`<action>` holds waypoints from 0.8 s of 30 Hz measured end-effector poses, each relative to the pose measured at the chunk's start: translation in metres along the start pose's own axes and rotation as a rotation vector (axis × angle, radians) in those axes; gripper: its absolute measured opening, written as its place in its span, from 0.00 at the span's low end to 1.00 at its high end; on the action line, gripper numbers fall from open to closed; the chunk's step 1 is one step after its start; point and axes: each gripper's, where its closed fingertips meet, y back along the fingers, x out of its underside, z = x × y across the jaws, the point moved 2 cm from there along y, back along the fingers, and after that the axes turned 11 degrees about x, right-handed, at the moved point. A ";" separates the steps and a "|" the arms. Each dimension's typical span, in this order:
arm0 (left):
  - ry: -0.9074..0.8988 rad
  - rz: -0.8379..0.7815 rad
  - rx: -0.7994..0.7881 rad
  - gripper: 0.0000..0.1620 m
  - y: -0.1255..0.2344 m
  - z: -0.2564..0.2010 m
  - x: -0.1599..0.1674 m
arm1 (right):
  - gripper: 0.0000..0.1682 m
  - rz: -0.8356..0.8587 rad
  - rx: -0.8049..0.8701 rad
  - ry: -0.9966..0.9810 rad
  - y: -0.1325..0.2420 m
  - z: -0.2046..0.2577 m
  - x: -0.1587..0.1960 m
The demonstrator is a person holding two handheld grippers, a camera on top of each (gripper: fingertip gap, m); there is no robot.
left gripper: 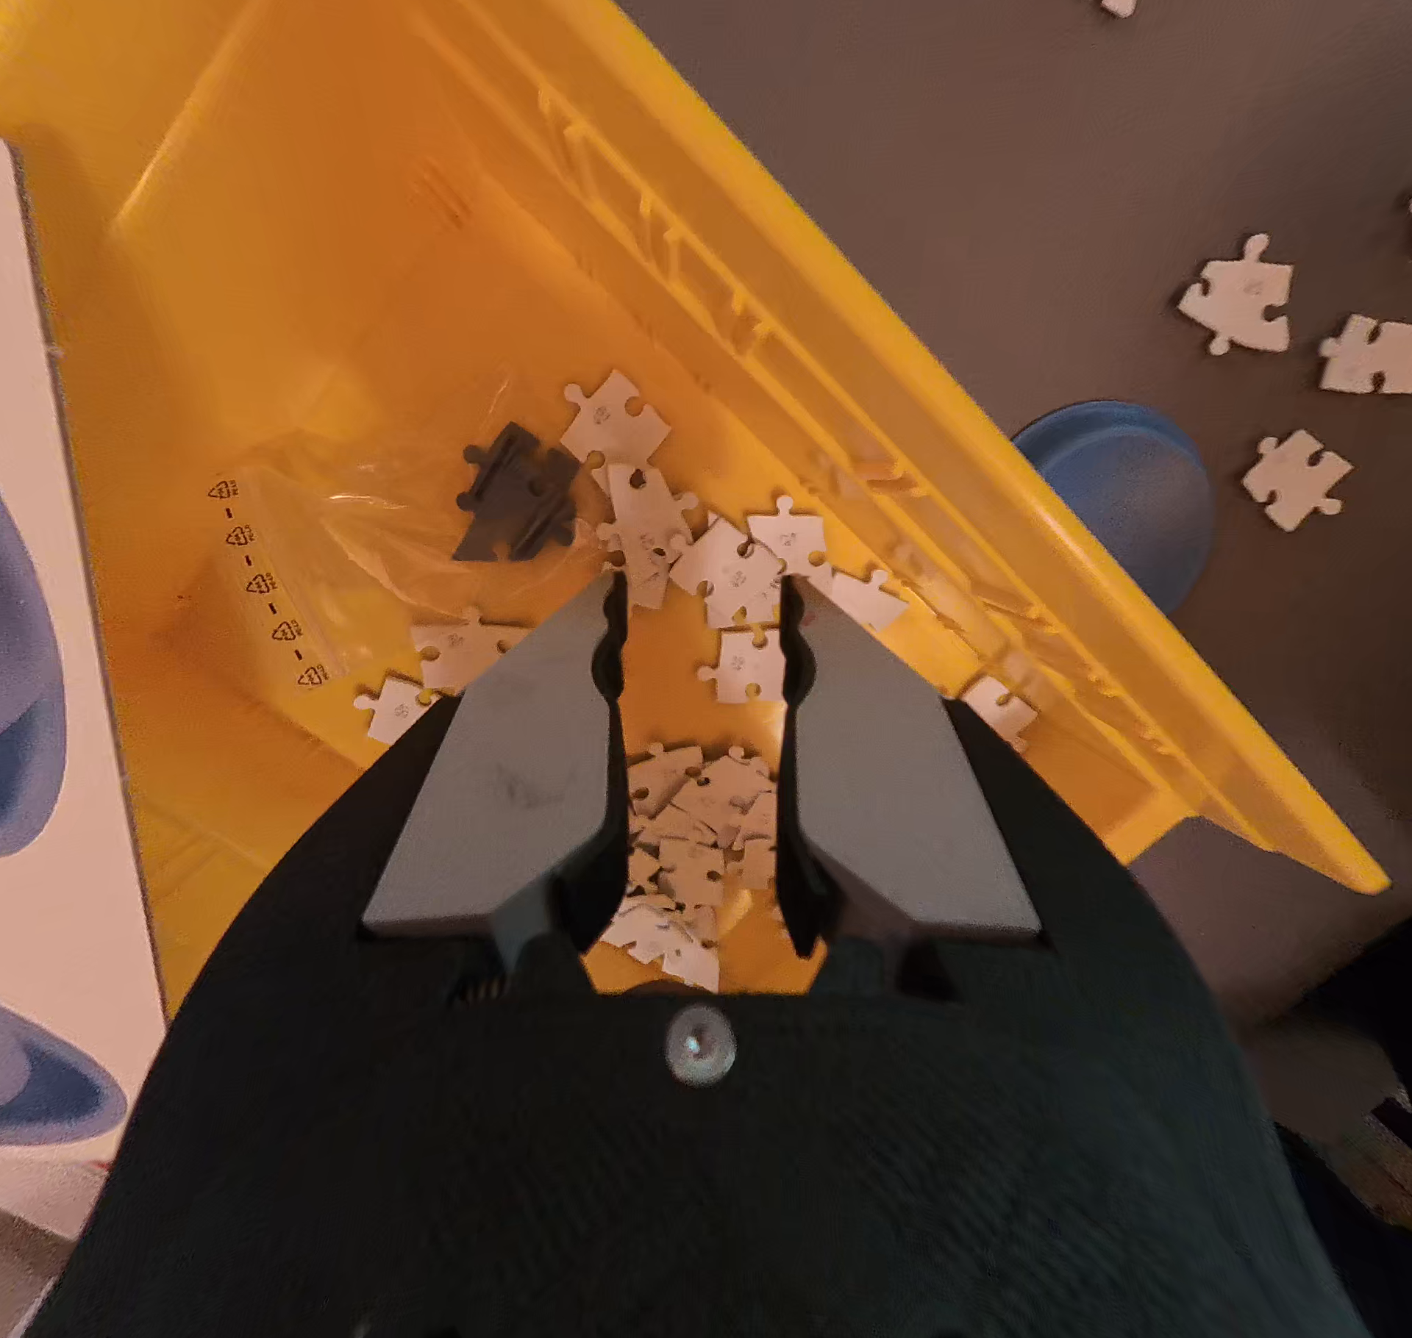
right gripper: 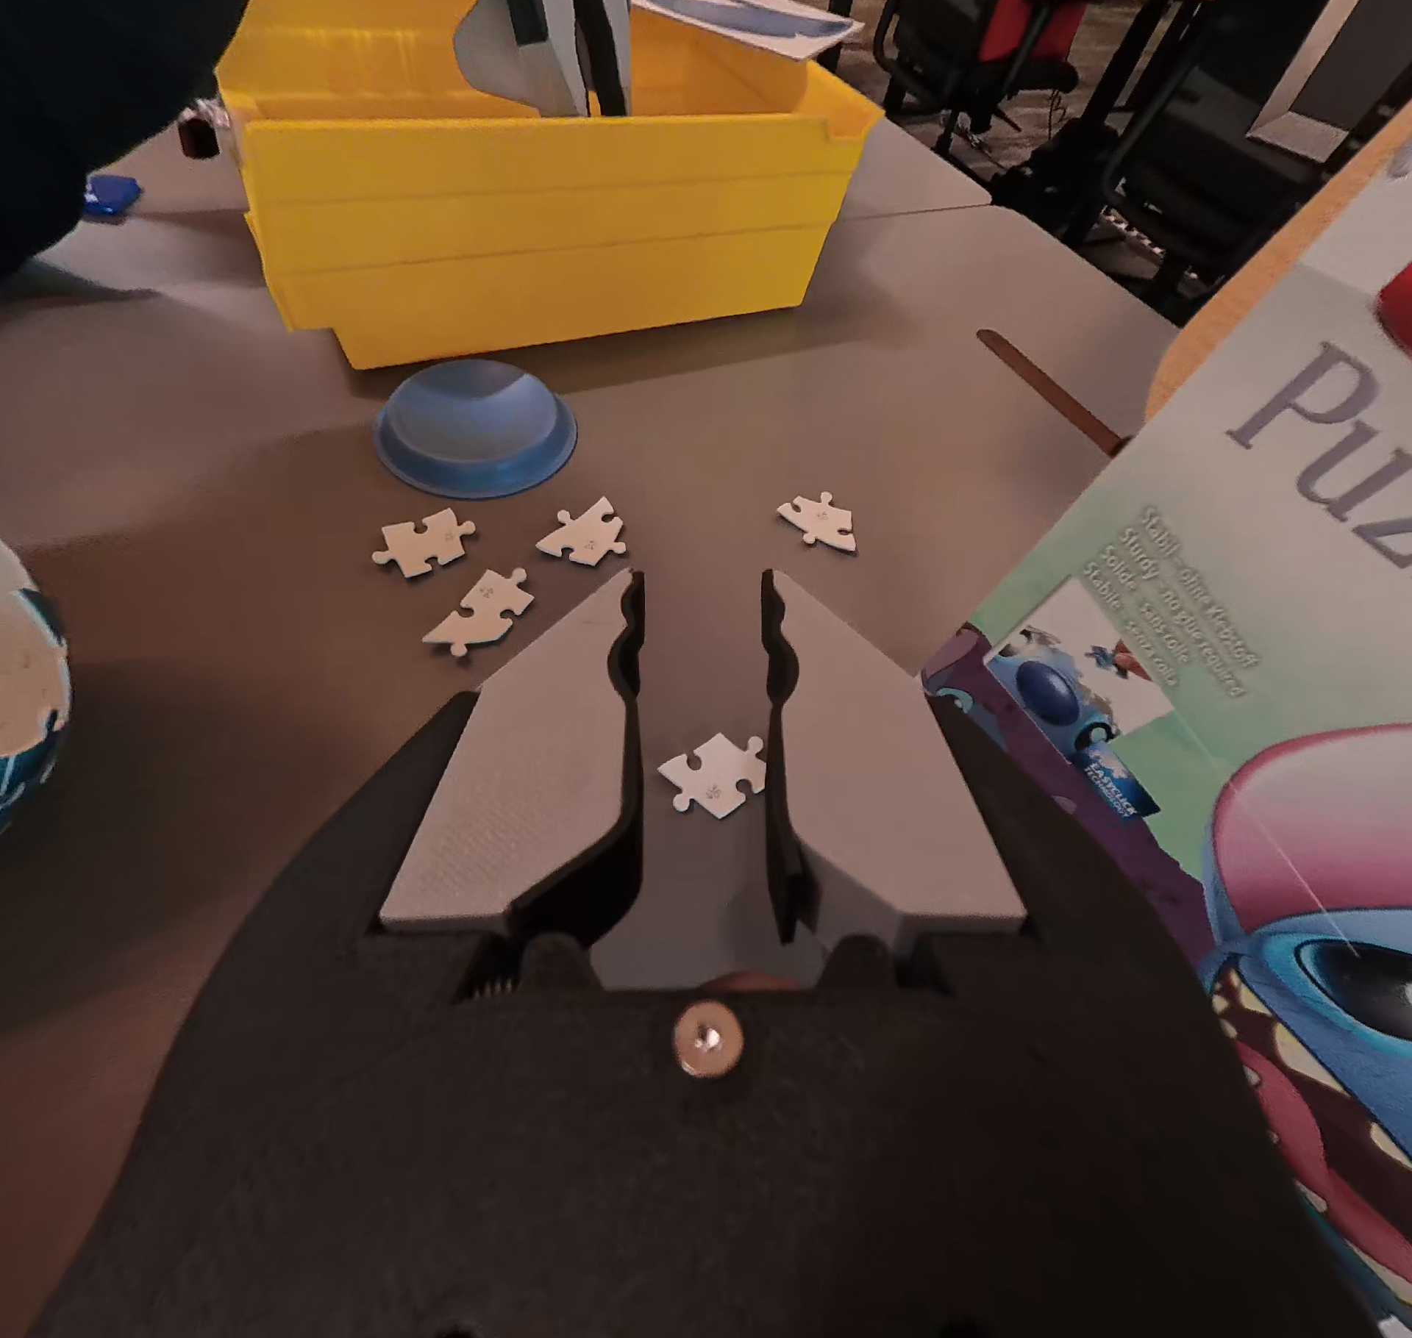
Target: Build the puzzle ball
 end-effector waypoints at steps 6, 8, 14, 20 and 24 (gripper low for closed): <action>0.024 0.039 0.028 0.23 -0.024 0.002 -0.004 | 0.13 -0.075 -0.016 0.014 0.003 0.006 -0.009; 0.023 0.082 -0.013 0.19 -0.031 0.007 -0.001 | 0.12 -0.138 -0.028 -0.024 0.009 0.004 -0.019; 0.030 0.227 -0.022 0.09 -0.037 0.010 0.026 | 0.11 -0.171 -0.005 -0.092 0.018 -0.012 -0.020; 0.103 0.154 -0.039 0.13 -0.016 0.026 0.029 | 0.11 -0.160 -0.007 -0.081 0.018 -0.011 -0.019; 0.097 0.090 -0.094 0.14 -0.007 0.033 0.020 | 0.11 -0.155 -0.005 -0.066 0.017 -0.010 -0.018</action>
